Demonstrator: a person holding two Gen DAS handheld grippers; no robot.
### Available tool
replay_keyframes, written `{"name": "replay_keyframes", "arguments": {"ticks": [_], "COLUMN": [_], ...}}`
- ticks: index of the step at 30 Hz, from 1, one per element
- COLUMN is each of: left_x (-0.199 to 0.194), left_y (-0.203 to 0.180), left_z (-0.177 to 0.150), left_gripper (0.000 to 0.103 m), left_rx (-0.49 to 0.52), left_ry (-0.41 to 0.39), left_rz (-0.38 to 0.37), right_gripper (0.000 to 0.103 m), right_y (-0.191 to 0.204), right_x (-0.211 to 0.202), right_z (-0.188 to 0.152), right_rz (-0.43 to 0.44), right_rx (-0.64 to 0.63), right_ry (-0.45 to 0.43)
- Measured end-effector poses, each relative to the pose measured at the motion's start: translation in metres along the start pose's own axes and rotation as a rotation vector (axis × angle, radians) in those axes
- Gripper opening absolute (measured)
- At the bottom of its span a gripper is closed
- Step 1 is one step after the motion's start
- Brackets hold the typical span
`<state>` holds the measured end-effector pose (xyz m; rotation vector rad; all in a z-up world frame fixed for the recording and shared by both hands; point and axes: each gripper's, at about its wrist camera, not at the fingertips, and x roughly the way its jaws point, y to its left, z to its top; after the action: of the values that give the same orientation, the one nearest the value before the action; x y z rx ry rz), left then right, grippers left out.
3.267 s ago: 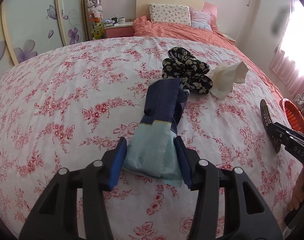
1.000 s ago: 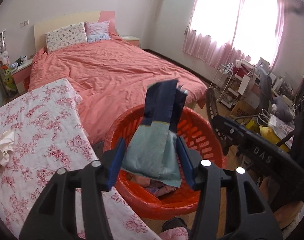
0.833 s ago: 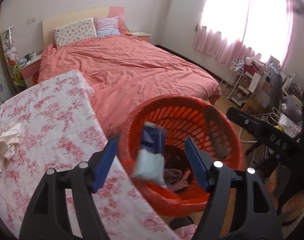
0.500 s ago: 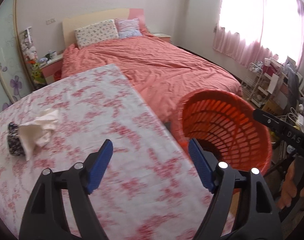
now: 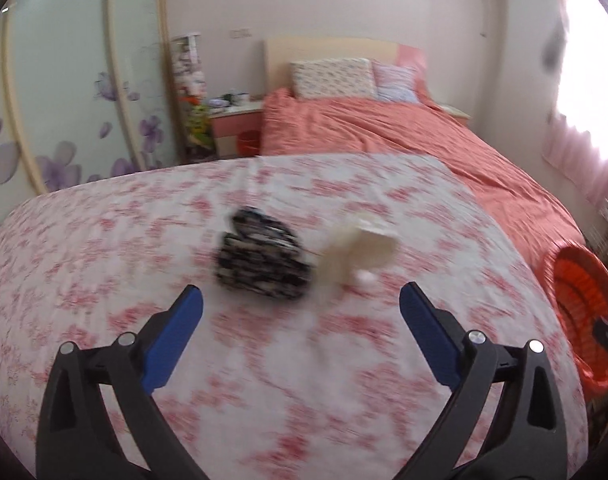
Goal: Collect trash
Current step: 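Grasp the black floral scrunchie with the left gripper while the right gripper approaches the white tissue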
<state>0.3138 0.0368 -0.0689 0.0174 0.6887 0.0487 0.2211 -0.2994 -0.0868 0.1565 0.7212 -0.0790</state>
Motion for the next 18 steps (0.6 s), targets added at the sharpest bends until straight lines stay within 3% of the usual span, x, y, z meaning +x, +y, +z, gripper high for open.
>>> {"name": "replay_keyframes", "arguments": {"ticks": [4, 9, 12, 16, 18], "left_x": [0.024, 0.062, 0.088, 0.104, 0.097], "left_y": [0.027, 0.022, 0.019, 0.025, 0.038], "left_z": [0.017, 0.030, 0.032, 0.022, 0.015], "left_gripper": [0.095, 0.087, 0.075, 0.040, 0.039], "left_rx": [-0.055, -0.012, 0.007, 0.009, -0.011], "left_ry": [0.022, 0.089, 0.140, 0.206, 0.204], "left_rz": [0.007, 0.007, 0.028, 0.047, 0.027], "right_gripper": [0.079, 0.079, 0.079, 0.080, 0.081], "right_y": [0.017, 0.041, 0.053, 0.070, 0.081], "right_x": [0.004, 0.007, 0.008, 0.009, 0.009], "right_z": [0.000, 0.001, 0.002, 0.003, 0.003], "right_rz": [0.029, 0.064, 0.080, 0.105, 0.120], "right_rx": [-0.005, -0.031, -0.053, -0.074, -0.088], "right_ry": [0.014, 0.023, 0.027, 0.034, 0.036]}}
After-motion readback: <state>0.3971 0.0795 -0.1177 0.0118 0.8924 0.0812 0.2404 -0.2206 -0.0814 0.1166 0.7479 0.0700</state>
